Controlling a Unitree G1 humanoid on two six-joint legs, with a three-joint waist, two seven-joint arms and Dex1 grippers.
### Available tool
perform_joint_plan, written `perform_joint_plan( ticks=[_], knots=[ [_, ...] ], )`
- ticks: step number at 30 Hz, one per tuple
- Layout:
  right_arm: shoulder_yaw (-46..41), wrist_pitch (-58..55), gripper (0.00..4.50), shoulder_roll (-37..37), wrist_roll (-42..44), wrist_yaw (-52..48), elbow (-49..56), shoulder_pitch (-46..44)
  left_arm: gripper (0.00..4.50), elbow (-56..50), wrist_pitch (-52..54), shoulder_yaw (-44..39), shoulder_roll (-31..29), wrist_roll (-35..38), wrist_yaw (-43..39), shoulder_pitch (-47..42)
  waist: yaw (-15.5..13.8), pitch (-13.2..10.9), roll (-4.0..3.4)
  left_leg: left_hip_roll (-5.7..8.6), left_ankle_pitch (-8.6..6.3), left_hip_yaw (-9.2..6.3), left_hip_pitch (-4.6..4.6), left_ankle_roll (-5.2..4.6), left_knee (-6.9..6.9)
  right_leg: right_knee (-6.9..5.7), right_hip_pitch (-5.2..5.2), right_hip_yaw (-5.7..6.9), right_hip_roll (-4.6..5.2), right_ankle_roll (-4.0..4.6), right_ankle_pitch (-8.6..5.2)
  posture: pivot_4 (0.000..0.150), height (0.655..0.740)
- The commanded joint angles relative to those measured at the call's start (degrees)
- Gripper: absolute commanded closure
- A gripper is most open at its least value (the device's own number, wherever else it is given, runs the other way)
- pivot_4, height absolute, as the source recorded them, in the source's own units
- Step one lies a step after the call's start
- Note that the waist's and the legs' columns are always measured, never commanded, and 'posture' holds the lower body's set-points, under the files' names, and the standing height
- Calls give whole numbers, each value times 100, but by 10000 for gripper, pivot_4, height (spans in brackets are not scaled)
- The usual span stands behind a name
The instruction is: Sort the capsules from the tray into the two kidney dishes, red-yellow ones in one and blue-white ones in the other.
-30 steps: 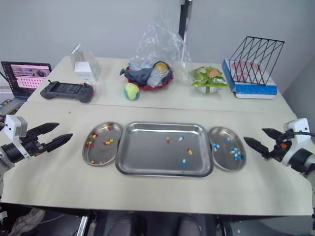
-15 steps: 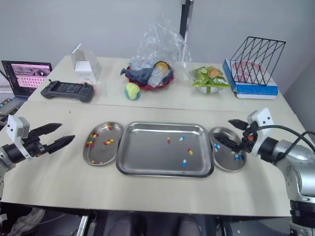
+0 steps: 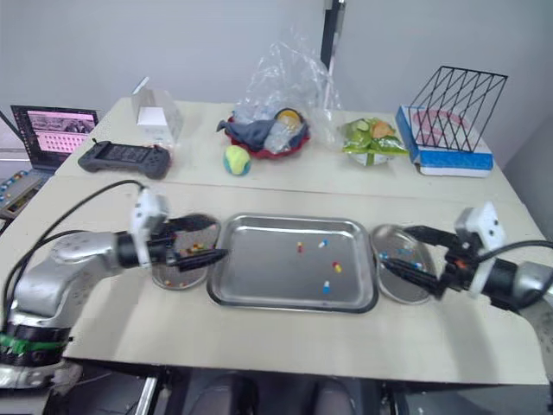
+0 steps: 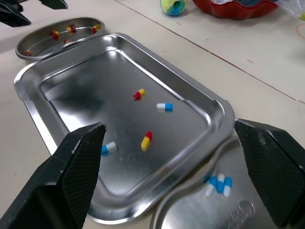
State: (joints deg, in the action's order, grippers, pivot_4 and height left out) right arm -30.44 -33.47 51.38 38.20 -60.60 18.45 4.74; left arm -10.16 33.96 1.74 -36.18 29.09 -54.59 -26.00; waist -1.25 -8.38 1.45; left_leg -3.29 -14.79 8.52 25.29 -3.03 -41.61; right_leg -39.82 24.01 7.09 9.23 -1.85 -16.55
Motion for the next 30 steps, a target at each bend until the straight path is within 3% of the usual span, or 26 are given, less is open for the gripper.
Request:
perform_joint_plan(
  ticks=[1, 4, 10, 25, 30],
  knots=[
    [-587, 194, 0, 95, -76, -105, 258, 382, 373, 73, 193, 475, 493, -330, 569, -533, -13, 1, -1, 5, 0, -2, 0, 0, -2, 1, -1, -3, 0, -2, 1, 1500, 6880],
    [-888, 167, 0, 0, -100, -51, 416, 824, 373, 598, 249, 1058, 1363, -956, 1395, -985, -95, 1, -2, 35, -1, -24, -2, -5, -5, 5, -19, -7, 5, -12, 1, 1500, 6880],
    [-965, 79, 0, -212, 13, 254, 807, 1100, 373, 1077, 493, 1442, 2292, -1550, 2296, -1249, -43, 0, 0, 35, -1, -41, -2, -9, -7, 15, -31, -7, 1, -18, 2, 1500, 6880],
    [-1008, -33, 0, -108, 23, 436, 864, 1111, 373, 2056, 139, 2139, 3119, -2615, 2796, -1370, -109, 0, 0, 42, -18, -58, -2, -37, -10, 56, -65, -3, 13, -36, 6, 1500, 6880],
    [-1105, -82, 0, -34, 50, 424, 867, 1133, 15159, 2366, 122, 2105, 3324, -2682, 2848, -1309, -119, 1, -2, 42, -20, -63, -3, -41, -10, 62, -73, 0, 16, -40, 8, 1500, 6880]
  ],
)
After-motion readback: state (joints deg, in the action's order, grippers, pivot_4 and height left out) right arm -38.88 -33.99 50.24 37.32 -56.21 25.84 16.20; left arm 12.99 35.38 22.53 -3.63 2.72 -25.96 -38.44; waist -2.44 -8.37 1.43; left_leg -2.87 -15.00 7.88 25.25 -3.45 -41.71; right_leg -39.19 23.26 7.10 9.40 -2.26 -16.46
